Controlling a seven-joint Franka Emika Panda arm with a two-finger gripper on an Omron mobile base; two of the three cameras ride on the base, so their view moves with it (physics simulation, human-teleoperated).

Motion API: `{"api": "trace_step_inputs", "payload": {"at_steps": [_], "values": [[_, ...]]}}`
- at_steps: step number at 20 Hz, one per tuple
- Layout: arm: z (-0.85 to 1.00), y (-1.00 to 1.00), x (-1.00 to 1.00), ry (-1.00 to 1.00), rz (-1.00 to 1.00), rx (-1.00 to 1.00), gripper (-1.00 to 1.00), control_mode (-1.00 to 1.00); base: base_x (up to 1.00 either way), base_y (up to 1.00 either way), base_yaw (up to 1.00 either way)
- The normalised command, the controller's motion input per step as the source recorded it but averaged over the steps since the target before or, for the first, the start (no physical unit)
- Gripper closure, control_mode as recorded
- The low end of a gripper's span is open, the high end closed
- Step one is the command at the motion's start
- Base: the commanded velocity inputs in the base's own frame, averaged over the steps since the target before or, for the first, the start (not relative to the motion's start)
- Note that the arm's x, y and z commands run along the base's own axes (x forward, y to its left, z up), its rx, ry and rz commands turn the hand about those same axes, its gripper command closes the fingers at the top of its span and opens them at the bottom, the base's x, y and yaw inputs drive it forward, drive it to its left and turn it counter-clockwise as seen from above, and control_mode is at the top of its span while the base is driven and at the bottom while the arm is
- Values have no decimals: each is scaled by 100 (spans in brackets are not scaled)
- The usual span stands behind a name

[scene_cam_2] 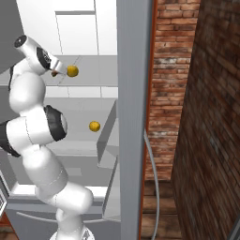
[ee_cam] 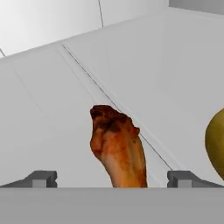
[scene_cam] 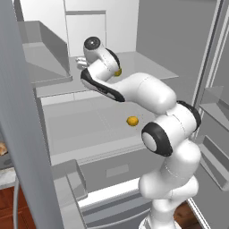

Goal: Place one lemon and one chicken drumstick in each tupperware on the nearby counter, to pack two identical lunches.

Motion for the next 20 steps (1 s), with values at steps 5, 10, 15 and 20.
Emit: {"api": "trace_step_inputs", "payload": {"at_steps": [5, 10, 15, 20], "values": [[-33, 3, 48, 3, -8, 0, -100, -100, 0, 0, 0], [-93, -1, 3, -5, -8, 0, 100, -100, 0, 0, 0], [-81, -15, 0, -13, -9, 0, 100, -100, 0, 0, 0], [-49, -25, -26, -21, -9, 0, 100, -100, 0, 0, 0]]}}
